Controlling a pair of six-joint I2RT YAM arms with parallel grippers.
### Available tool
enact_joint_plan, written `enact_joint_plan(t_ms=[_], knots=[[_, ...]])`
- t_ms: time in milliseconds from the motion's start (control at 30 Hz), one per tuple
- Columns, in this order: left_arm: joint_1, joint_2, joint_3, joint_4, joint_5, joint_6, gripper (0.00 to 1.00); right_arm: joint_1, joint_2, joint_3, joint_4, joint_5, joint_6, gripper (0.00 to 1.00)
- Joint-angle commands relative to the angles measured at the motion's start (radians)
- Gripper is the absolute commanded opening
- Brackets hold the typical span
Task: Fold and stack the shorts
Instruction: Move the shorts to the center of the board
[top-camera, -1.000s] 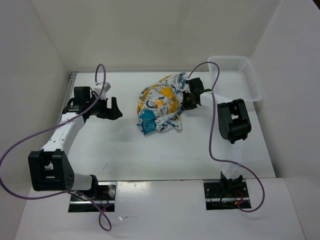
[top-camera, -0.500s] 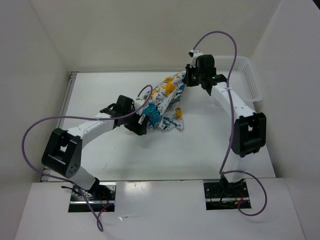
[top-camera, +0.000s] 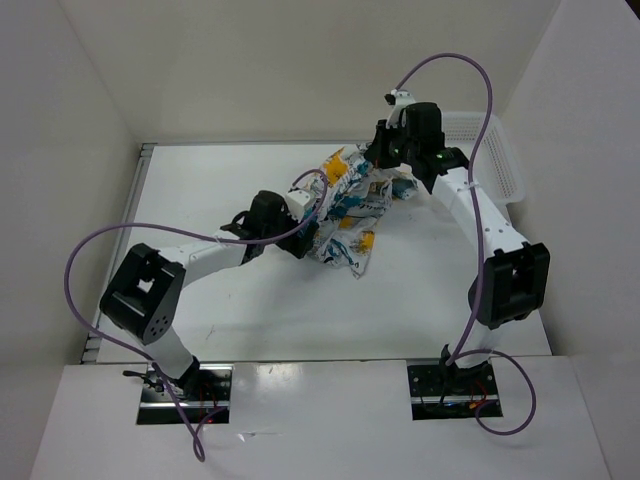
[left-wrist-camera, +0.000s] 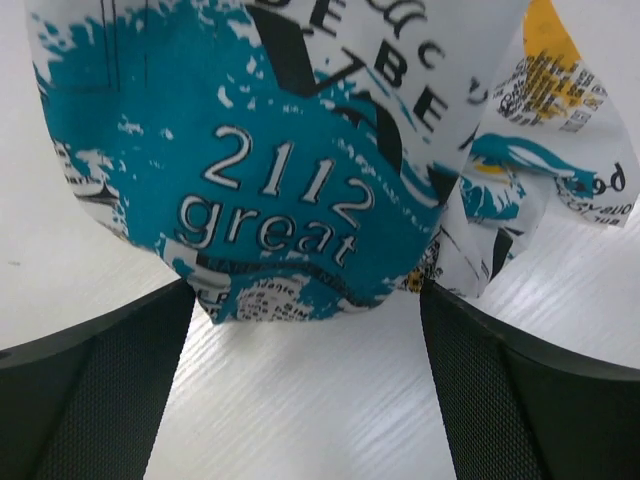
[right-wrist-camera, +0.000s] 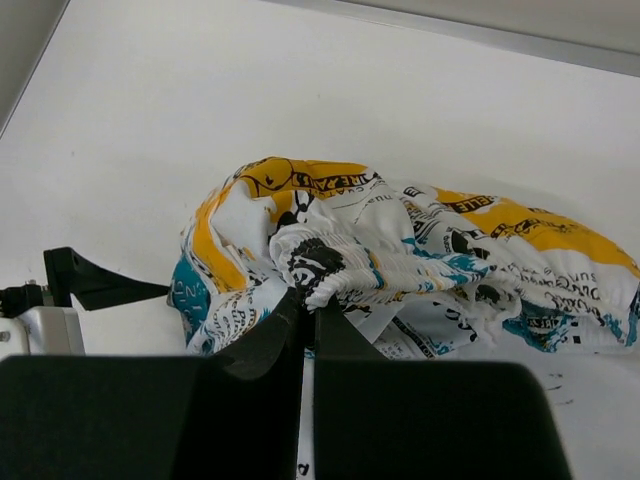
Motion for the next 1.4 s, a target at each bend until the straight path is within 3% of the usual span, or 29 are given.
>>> enact_joint_plan(t_ms=[0,233,367,400,467,500,667,800,900,967,1100,1133,1233,1367], knots=[[-0.016,0.038,0.013,0.103,0.024,0.004,1.00,0.009,-0.019,0.066,0.012,-0.014,0.017,0.00],[-0.025,0.155,0.101,0.114,-0.073,0.004,1.00,0.009,-0.010,0.109,0.012,-0.046,0.027,0.00],[-0.025,0.173,0.102,0.128,-0.093,0.004,0.65,0.009,-0.010,0.128,0.012,-0.046,0.027,0.00],[-0.025,0.173,0.112,0.128,-0.093,0.004,0.44,0.009,-0.010,0.137,0.012,-0.046,0.027,0.00],[-0.025,0.164,0.112,0.128,-0.093,0.004,0.21,0.009,-0.010,0.152,0.012,-0.046,0.027,0.00],[-0.025,0.164,0.112,0.141,-0.147,0.004,0.00,0.009,0.001,0.152,0.012,-0.055,0.027,0.00],[0.110,0.105,0.210,0.151,-0.280,0.004,0.00,0.009,0.134,0.360,0.023,-0.025,0.027,0.00],[0.318,0.095,0.458,0.066,-0.308,0.004,0.00,0.009,0.280,0.661,0.012,-0.035,0.040,0.00],[0.388,0.083,0.632,0.016,-0.331,0.004,0.00,0.009,0.343,0.879,0.000,-0.046,0.050,0.00],[0.388,0.045,0.661,-0.044,-0.317,0.004,0.03,0.018,0.343,0.891,-0.009,-0.046,0.012,0.00],[0.327,-0.107,0.515,-0.153,-0.228,0.004,0.13,0.027,0.261,0.707,-0.052,-0.106,-0.042,0.00],[0.279,-0.188,0.402,-0.188,-0.200,0.004,0.13,0.027,0.241,0.659,-0.063,-0.144,-0.061,0.00],[0.213,-0.328,0.277,-0.300,-0.154,0.004,0.13,0.046,0.145,0.440,-0.144,-0.248,-0.229,0.00],[0.153,-0.434,0.165,-0.588,0.014,0.004,0.40,0.115,0.027,0.045,-0.340,-0.212,-0.578,0.04]])
